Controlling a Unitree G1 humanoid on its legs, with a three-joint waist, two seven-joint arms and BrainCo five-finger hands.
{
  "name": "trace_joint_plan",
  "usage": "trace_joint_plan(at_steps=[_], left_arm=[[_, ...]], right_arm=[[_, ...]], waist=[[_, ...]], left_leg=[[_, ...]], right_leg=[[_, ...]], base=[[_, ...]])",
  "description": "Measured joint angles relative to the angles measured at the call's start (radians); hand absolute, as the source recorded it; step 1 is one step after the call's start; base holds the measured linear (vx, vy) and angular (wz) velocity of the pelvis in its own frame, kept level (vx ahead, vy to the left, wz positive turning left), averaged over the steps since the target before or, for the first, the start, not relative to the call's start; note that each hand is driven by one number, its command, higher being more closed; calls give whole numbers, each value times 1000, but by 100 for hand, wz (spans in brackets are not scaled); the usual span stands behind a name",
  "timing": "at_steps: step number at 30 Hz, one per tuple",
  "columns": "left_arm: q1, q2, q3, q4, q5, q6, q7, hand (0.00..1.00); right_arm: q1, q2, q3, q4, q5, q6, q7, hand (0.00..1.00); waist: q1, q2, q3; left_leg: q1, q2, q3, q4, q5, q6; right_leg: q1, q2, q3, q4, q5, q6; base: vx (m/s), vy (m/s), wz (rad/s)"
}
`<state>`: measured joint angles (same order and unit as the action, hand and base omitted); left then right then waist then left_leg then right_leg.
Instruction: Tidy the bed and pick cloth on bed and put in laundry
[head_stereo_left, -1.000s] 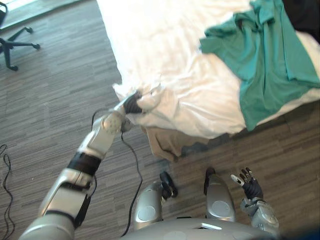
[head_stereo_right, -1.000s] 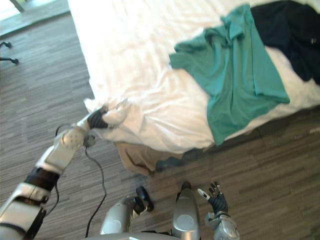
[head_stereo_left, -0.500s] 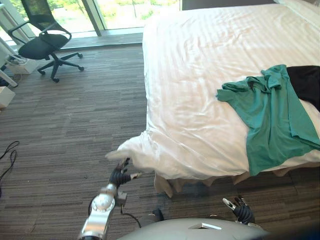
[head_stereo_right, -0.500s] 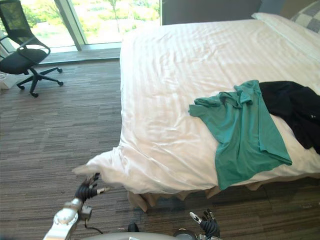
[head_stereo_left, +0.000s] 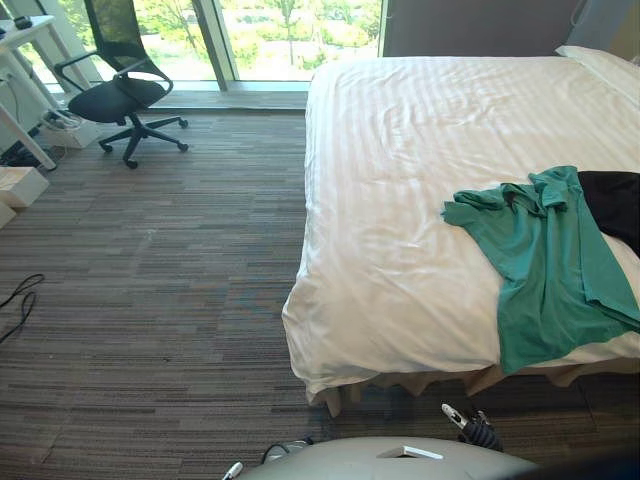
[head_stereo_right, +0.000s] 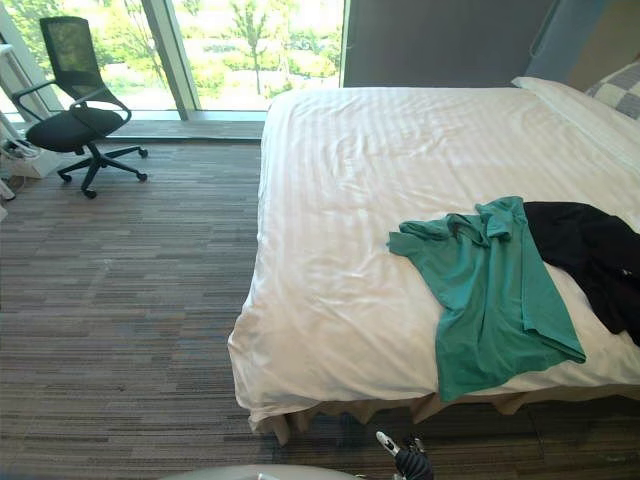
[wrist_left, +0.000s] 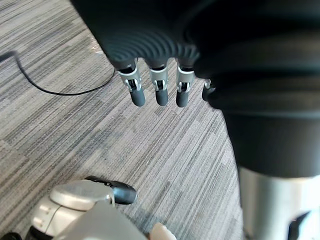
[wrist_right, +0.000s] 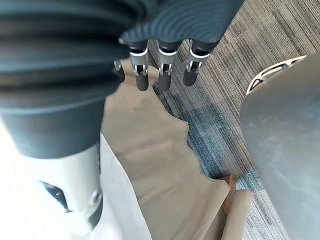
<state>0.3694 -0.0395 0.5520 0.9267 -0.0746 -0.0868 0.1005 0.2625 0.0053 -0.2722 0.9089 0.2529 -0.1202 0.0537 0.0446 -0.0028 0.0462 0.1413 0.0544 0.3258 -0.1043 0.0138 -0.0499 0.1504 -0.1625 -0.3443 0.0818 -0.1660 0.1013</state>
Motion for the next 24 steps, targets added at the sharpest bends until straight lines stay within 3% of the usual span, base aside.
trace_joint_plan(at_steps=[5,7,8,14,24], left_arm=[[-76,-10,-83,1,29,-122,-62,0],[-88,-9,-111,1,31,-138,-72,0],[-118,-4,-156,0,53,-165,-79,0],[-185,18,-261,0,52,-187,-81,0],[-155,53,-282,-22,32,-192,-128,0]], right_arm=[[-33,16,-45,32,93,28,-76,0],[-33,17,-51,32,98,28,-97,0],[-33,20,-75,32,98,28,-145,0],[-63,16,-191,19,178,29,-279,0],[-99,-25,-395,-144,295,15,-444,0]], waist=[[-2,9,0],[-2,9,0],[-4,9,-1],[-19,8,4],[-25,-9,21]], left_leg=[[6,13,34,0,-4,-7],[13,16,47,0,-7,-10],[17,21,55,0,-13,-15],[40,33,106,1,-23,-29],[71,46,135,1,-38,-41]], right_leg=[[-3,15,27,-14,9,-10],[-2,20,31,-15,10,-12],[-2,24,48,-17,11,-14],[1,45,87,-40,29,-12],[23,56,111,-48,35,-10]], base=[[-12,-4,-15],[22,-16,-27],[32,-13,-28],[49,-13,-25],[10,-17,-9]])
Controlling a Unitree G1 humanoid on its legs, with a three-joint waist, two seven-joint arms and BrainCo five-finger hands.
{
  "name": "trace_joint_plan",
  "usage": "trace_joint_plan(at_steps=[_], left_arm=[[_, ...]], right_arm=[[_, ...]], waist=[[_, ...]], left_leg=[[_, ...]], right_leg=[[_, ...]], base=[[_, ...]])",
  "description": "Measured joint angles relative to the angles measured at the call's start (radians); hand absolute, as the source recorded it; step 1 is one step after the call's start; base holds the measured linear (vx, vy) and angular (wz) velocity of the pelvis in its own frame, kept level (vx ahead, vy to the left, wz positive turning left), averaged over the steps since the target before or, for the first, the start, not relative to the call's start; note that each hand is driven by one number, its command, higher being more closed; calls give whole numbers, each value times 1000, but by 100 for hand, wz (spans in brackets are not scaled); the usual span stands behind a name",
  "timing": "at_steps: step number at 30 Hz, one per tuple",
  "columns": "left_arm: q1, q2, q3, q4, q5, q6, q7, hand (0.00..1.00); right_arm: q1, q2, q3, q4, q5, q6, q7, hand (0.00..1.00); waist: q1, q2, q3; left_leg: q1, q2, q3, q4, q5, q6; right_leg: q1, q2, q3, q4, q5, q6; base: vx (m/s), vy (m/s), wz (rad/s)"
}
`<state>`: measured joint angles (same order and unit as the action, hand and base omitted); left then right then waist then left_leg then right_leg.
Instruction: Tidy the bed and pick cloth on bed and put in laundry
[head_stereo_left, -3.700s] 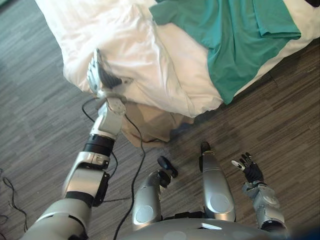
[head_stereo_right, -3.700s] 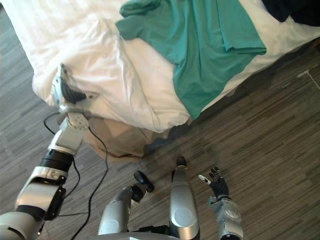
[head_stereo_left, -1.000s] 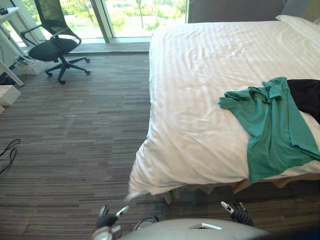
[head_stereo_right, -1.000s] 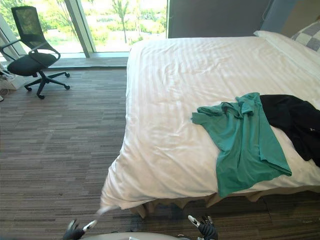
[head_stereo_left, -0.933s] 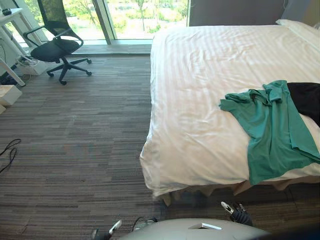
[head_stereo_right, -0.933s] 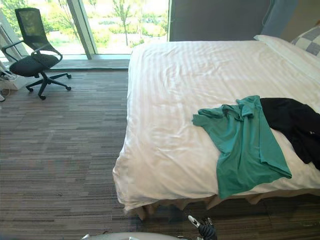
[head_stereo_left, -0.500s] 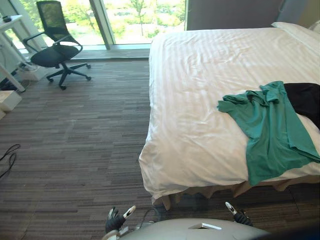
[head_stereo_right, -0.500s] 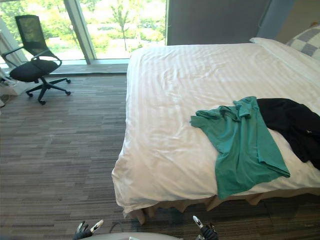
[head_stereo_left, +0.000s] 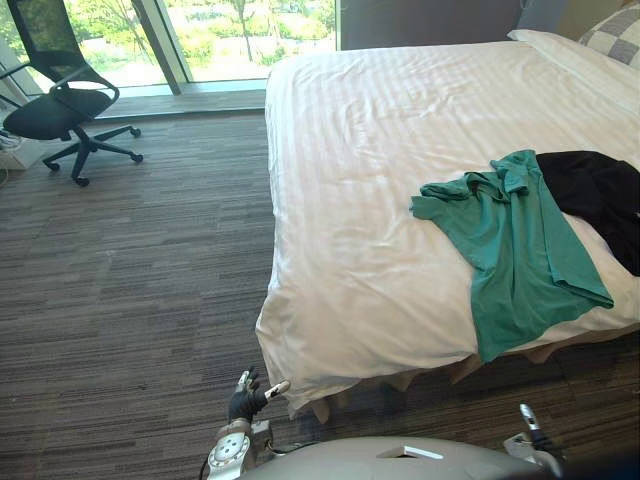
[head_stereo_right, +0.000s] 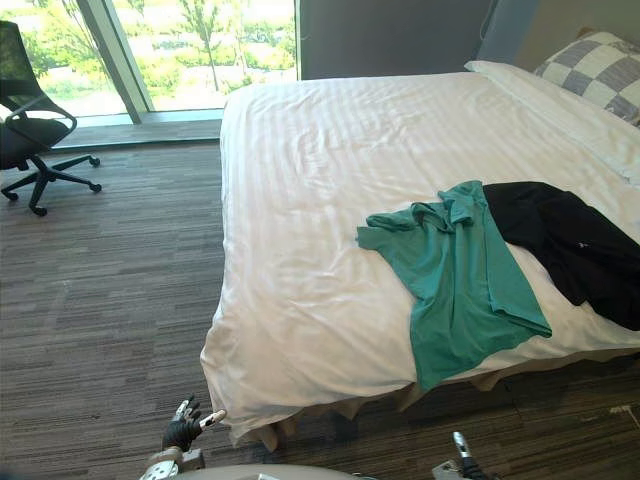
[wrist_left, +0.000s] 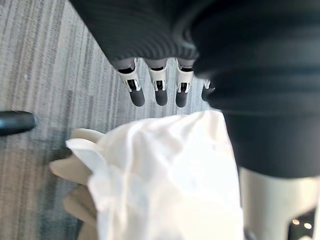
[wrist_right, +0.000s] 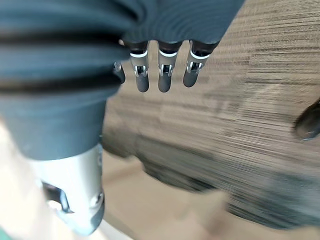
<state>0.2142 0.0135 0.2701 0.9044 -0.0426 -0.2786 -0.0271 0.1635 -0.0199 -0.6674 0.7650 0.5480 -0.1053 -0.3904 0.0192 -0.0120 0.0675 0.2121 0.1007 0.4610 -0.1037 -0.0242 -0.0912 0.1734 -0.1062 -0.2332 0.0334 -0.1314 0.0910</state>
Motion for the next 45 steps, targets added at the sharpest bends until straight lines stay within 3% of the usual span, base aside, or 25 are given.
trace_joint_plan(at_steps=[6,10,16,17,21,23,26,29,32,40,45], left_arm=[[57,3,-1,-64,-18,11,-2,0],[94,4,-16,-65,-25,13,1,0],[108,26,-57,-66,-27,14,2,0],[108,34,-67,-64,-27,14,1,0],[107,50,-82,-57,-27,14,-7,0],[119,61,-94,-56,-27,15,-11,0],[123,61,-93,-53,-56,25,-22,0],[123,64,-89,-52,-145,32,-54,0],[125,66,-82,-47,-142,33,-62,0],[73,78,-82,-61,-136,5,-63,0],[-74,125,-69,-107,-187,40,-104,0]], right_arm=[[-16,-83,-23,-401,-40,-23,-61,0],[-84,-195,-10,-642,-200,-22,-66,0],[-203,-259,115,-728,-374,26,8,0],[-238,-275,173,-713,-398,38,38,100],[-366,-317,312,-624,-436,46,146,100],[-433,-324,396,-572,-471,49,212,100],[-538,-324,518,-493,-576,55,260,100],[-612,-311,615,-409,-612,72,307,100],[-681,-268,694,-329,-612,100,343,100],[-864,-175,846,-171,-574,136,354,100],[-1122,-146,869,-81,-558,124,283,100]], waist=[[0,-4,7],[-2,-9,5],[-2,-15,2],[-2,-13,1],[-1,-15,4],[14,-15,4],[34,-14,5],[52,-24,20],[68,-29,50],[121,-38,161],[188,-57,338]], left_leg=[[12,-6,9,0,-8,8],[-17,-9,6,0,-7,11],[-23,-15,-43,4,1,16],[-29,-19,-58,4,3,19],[-61,-36,-108,6,18,33],[-70,-41,-137,6,22,38],[-85,-51,-162,6,32,46],[-88,-59,-201,6,42,52],[-87,-64,-234,5,54,56],[-163,-62,-321,5,113,64],[-309,-16,-353,6,173,49]], right_leg=[[3,-11,3,1,0,1],[-20,-15,0,0,-1,1],[-6,-19,-44,2,7,15],[-6,-21,-54,2,7,15],[-7,-27,-88,1,11,21],[-6,-31,-110,0,12,21],[-4,-37,-130,-5,12,21],[20,-40,-168,-17,15,20],[41,-41,-199,-20,18,17],[10,-31,-265,-17,24,4],[-122,10,-280,-3,54,-44]], base=[[-43,-1,-3],[-47,-12,1],[33,-14,22],[-10,-2,26],[4,-9,37],[-19,3,36],[-28,0,27],[-46,-12,37],[-59,-13,31],[-109,-13,33],[-165,-16,16]])
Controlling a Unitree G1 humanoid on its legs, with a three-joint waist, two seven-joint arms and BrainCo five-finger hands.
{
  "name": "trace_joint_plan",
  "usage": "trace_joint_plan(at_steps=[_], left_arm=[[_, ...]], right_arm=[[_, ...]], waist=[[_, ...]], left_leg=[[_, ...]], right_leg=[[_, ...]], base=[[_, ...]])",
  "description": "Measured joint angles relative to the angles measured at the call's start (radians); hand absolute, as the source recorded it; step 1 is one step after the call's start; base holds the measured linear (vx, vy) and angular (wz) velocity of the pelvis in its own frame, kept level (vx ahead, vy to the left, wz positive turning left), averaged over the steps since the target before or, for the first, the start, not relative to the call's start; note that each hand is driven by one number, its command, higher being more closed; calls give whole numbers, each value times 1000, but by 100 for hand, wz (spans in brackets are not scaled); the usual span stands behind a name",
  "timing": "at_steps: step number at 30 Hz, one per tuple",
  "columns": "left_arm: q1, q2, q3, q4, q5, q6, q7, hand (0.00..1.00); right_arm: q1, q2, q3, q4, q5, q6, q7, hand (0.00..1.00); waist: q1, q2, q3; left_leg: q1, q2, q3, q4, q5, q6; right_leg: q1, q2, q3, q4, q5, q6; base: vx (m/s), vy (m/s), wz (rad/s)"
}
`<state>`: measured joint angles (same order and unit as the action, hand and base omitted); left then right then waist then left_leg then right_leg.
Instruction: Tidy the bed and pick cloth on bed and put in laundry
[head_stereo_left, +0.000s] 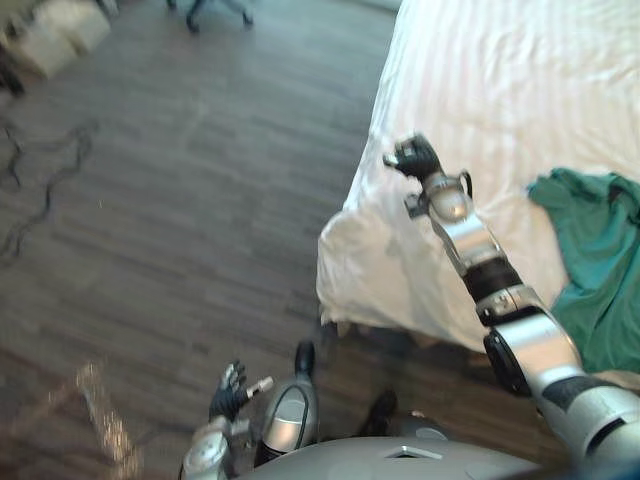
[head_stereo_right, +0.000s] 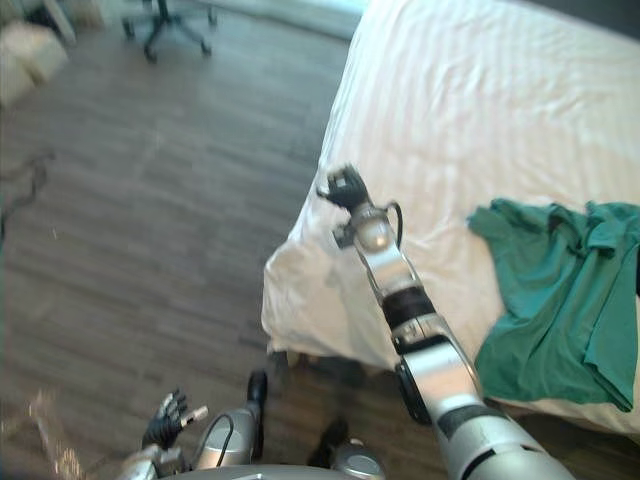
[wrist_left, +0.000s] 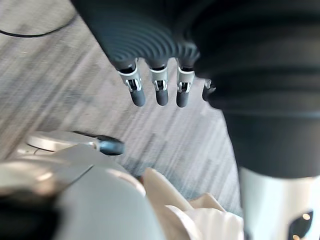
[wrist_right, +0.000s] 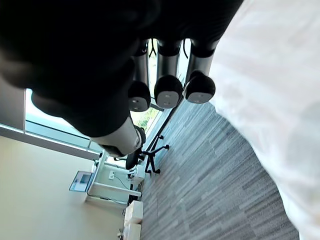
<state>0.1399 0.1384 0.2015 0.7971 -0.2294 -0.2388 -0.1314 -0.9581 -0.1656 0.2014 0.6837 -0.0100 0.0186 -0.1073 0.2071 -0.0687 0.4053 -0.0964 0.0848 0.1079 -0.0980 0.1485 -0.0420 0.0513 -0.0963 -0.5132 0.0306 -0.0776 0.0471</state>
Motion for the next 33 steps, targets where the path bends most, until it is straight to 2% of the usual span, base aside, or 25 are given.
trace_joint_plan(at_steps=[2,4,6,9,10,13,16,18,20,24,25,27,30,33], left_arm=[[-66,-2,-3,-14,0,36,-18,0],[-111,-12,-9,-23,-6,62,-18,0],[-160,-25,-29,-24,-40,84,-16,0],[-266,-57,-44,-21,-113,142,-15,0],[-277,-61,-44,-19,-114,146,-15,0],[-364,-109,-44,18,-123,172,-11,0],[-404,-136,-44,57,-146,183,22,0],[-444,-163,-51,74,-157,184,49,0],[-478,-170,-64,91,-189,184,67,0],[-533,-172,-63,93,-220,193,102,0],[-543,-172,-63,93,-234,201,118,0],[-557,-173,-63,94,-262,216,140,0],[-564,-174,-64,94,-297,237,160,0],[-561,-171,-75,94,-311,254,178,0]], right_arm=[[-77,16,9,28,22,1,-18,100],[-118,33,9,68,36,6,-27,100],[-148,37,8,92,39,18,-32,100],[-161,37,-8,91,47,41,-44,100],[-162,36,-14,92,47,43,-46,100],[-156,28,-45,138,67,86,-58,100],[-105,35,-34,170,69,111,-55,100],[-70,60,-26,213,76,117,-54,100],[-47,76,-13,246,80,115,-54,100],[-16,101,6,266,135,86,-52,100],[-11,113,6,274,178,70,-46,100],[11,129,6,274,222,48,-8,100],[115,168,8,274,230,27,95,100],[304,186,55,288,215,12,169,100]], waist=[[10,5,56],[28,7,64],[36,19,72],[54,44,86],[56,48,89],[58,85,109],[58,91,111],[58,103,116],[56,105,115],[38,106,115],[22,106,115],[2,107,115],[-37,106,115],[-77,106,114]], left_leg=[[-66,8,-16,0,31,9],[-121,10,-20,1,41,9],[-163,5,-33,1,54,18],[-238,-2,-43,2,72,24],[-245,-2,-46,2,74,25],[-313,-11,-60,16,80,27],[-344,-16,-57,30,80,26],[-346,-20,-55,31,80,26],[-353,-22,-49,33,78,23],[-375,-21,-35,49,75,20],[-373,-25,-31,52,75,19],[-366,-30,-11,53,74,18],[-332,-42,15,53,66,11],[-286,-54,38,49,50,9]], right_leg=[[-67,0,-20,29,1,-3],[-124,-1,-23,42,6,-9],[-164,-6,-33,50,9,-10],[-248,-23,-44,90,7,-10],[-256,-24,-45,96,7,-10],[-336,-48,-49,158,-18,-6],[-385,-68,-42,209,-39,-7],[-405,-82,-30,250,-61,-6],[-428,-91,-18,280,-79,-11],[-470,-103,2,325,-99,-17],[-474,-109,10,335,-101,-15],[-482,-117,30,347,-102,-14],[-472,-133,66,359,-103,-12],[-448,-146,94,364,-106,-7]], base=[[-123,-6,26],[-5,6,14],[30,23,15],[36,31,11],[40,24,12],[32,17,13],[42,-6,-1],[36,-35,0],[5,-35,-5],[-11,-43,-6],[6,-19,-13],[11,-4,-20],[23,9,-25],[24,12,-25]])
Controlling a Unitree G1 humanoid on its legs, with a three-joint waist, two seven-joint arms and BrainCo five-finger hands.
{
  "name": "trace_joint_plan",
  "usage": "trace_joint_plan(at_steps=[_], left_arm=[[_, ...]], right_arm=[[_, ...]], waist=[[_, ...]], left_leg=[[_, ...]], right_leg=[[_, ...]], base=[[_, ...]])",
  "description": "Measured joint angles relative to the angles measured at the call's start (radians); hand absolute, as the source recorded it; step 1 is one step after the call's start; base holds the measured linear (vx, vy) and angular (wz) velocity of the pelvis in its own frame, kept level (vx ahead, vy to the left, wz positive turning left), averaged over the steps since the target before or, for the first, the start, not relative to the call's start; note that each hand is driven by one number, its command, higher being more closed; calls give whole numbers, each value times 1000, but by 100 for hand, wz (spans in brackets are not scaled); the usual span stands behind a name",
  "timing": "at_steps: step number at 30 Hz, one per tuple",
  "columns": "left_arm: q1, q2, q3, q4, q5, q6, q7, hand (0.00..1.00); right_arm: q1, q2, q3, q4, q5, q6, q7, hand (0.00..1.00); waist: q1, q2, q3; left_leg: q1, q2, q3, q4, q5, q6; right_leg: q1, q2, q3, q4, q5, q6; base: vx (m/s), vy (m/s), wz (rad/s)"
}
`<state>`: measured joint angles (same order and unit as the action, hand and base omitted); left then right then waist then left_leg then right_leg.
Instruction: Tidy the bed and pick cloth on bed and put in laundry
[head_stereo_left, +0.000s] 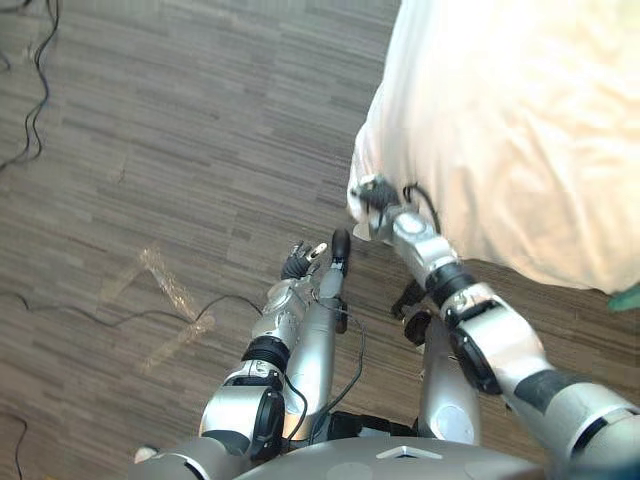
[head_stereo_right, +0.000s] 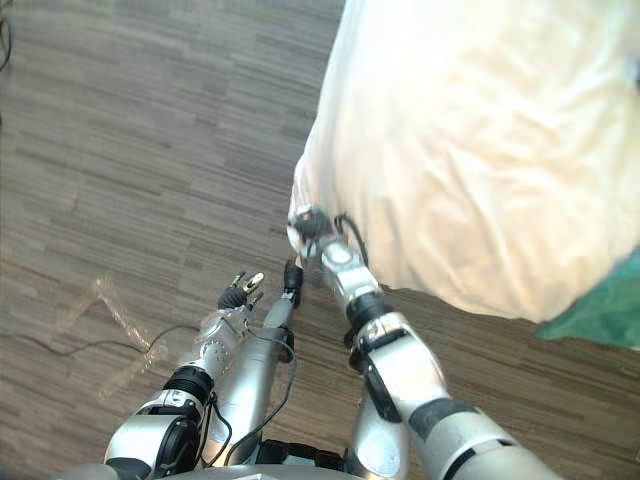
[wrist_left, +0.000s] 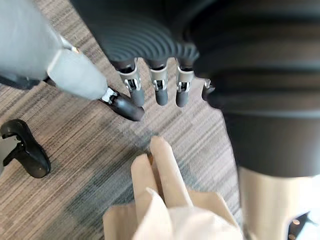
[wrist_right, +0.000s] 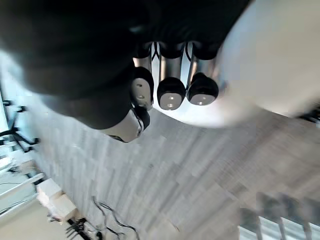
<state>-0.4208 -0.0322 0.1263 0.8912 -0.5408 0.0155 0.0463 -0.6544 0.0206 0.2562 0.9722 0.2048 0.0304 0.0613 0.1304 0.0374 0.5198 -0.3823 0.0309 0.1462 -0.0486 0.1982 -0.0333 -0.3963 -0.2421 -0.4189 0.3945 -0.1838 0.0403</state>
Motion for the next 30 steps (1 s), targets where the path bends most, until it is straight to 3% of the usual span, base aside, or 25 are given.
trace_joint_plan(at_steps=[5,9,11,12,13,16,18,21,25,28,30], left_arm=[[45,21,-73,-3,-18,0,4,0],[132,43,-142,-25,-15,14,3,0],[219,60,-165,-36,-12,20,1,0],[242,63,-167,-35,-4,21,-1,0],[289,68,-175,-35,16,21,-5,0],[399,92,-198,-30,46,22,-21,0],[416,105,-205,-12,62,20,-30,0],[438,121,-204,-2,69,16,-45,0],[445,132,-205,12,93,-4,-76,0],[412,127,-211,39,78,-41,-95,0],[352,122,-228,36,43,-68,-111,0]], right_arm=[[274,-50,75,4,-50,-22,101,100],[391,-83,178,-93,-68,-135,220,100],[444,-81,234,-159,-44,-203,334,100],[457,-81,247,-178,-31,-217,362,100],[483,-82,273,-215,26,-240,437,100],[550,-81,341,-343,167,-259,585,100],[561,-81,371,-399,233,-269,633,100],[561,-77,383,-475,346,-283,630,100],[431,-65,355,-624,425,-256,527,100],[255,-25,287,-689,502,-210,398,100],[118,-22,227,-726,541,-190,312,100]], waist=[[-60,-2,-2],[-80,-9,-8],[-80,-18,-81],[-80,-19,-100],[-79,-21,-132],[-77,-24,-209],[-72,-25,-248],[-68,-25,-267],[-79,5,-258],[-89,52,-210],[-89,88,-129]], left_leg=[[98,-5,35,-20,-16,1],[198,16,42,-39,-21,-1],[213,27,43,-39,-28,-11],[221,31,43,-40,-31,-15],[250,37,43,-41,-35,-21],[341,39,42,-48,-63,-24],[367,42,41,-48,-76,-23],[403,45,44,-48,-85,-20],[374,52,69,-48,-90,-26],[288,37,67,-48,-90,-27],[207,23,65,-48,-77,-46]], right_leg=[[72,-1,31,-14,-4,12],[187,37,39,-84,21,28],[219,65,45,-140,46,40],[234,71,45,-156,54,42],[276,81,46,-193,66,44],[387,103,50,-275,82,46],[419,111,51,-296,83,43],[458,115,57,-313,87,38],[401,113,90,-297,90,24],[264,89,109,-217,88,20],[146,63,116,-141,84,17]], base=[[38,0,-26],[54,-41,-18],[94,-49,-16],[145,-54,-17],[138,-57,-18],[84,-22,-14],[33,2,-5],[-9,8,-10],[-89,33,-25],[-133,67,-19],[-122,29,3]])
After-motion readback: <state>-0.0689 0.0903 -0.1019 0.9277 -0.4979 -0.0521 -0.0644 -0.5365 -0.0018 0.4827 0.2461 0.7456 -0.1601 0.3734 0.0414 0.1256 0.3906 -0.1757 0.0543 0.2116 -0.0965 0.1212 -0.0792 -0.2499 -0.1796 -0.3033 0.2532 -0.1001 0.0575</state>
